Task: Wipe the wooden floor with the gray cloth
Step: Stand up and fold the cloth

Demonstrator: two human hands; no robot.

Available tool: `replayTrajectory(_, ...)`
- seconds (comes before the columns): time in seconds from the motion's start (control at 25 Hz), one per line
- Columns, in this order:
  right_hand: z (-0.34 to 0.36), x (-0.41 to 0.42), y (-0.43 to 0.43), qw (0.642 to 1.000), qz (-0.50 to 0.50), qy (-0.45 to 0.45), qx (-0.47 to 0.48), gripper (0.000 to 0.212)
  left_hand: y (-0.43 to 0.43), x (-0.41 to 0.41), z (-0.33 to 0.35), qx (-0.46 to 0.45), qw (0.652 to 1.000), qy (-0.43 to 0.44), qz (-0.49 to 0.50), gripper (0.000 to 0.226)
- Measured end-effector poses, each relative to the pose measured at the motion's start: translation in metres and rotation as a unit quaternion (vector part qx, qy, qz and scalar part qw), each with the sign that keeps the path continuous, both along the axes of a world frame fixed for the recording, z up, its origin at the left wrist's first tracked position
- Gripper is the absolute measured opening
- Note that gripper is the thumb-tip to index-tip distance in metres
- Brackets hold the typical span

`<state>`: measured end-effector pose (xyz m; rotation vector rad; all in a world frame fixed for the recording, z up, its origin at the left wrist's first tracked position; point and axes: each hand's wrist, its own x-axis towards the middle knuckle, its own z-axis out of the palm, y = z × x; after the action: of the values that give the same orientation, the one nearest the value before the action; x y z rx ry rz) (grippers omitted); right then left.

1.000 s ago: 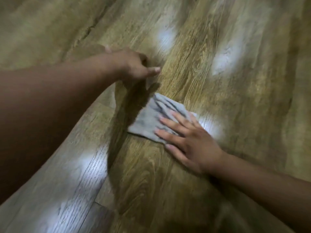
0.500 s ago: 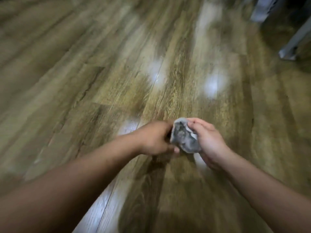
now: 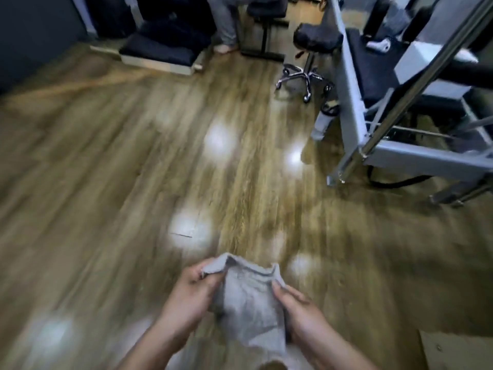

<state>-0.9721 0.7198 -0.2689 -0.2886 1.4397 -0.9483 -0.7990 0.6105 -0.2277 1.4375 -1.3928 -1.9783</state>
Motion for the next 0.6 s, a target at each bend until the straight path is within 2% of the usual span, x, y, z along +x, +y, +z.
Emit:
replayTrajectory(0.12, 0.18, -0.002, -0.011, 0.989, 0.087, 0.107, -0.059, 0.046, 0.015, 0.015, 0.174, 0.013, 0.999, 0.021, 0.039, 0.024)
replayTrajectory(0.16, 0.228, -0.008, -0.017, 0.979, 0.125, 0.135, -0.092, 0.044, 0.016, 0.016, 0.218, 0.004, 1.0, 0.012, 0.028, 0.031)
replayTrajectory(0.2, 0.274, -0.008, -0.021, 0.972, 0.149, 0.147, -0.103, 0.031, 0.02, 0.014, 0.259, -0.017, 1.0, 0.0, 0.013, 0.034)
replayTrajectory(0.28, 0.354, -0.008, -0.03, 0.969, 0.162, 0.097, -0.157, 0.016, 0.018, 0.006, 0.334, -0.054, 0.998, 0.034, 0.008, 0.032)
replayTrajectory(0.36, 0.399, -0.004, -0.032, 0.971, 0.138, -0.035, -0.19, 0.017, 0.01, 0.005, 0.389, -0.078, 0.99, 0.095, 0.067, 0.035)
replayTrajectory(0.44, 0.419, 0.001, -0.026, 0.957, 0.165, -0.121, -0.204, 0.018, 0.01, 0.013, 0.419, -0.071, 0.979, 0.13, 0.139, 0.042)
replayTrajectory(0.6, 0.417, 0.038, -0.034, 0.93, 0.29, -0.134, -0.18, 0.014, 0.04, 0.066, 0.42, -0.021, 0.934, 0.214, 0.287, 0.046)
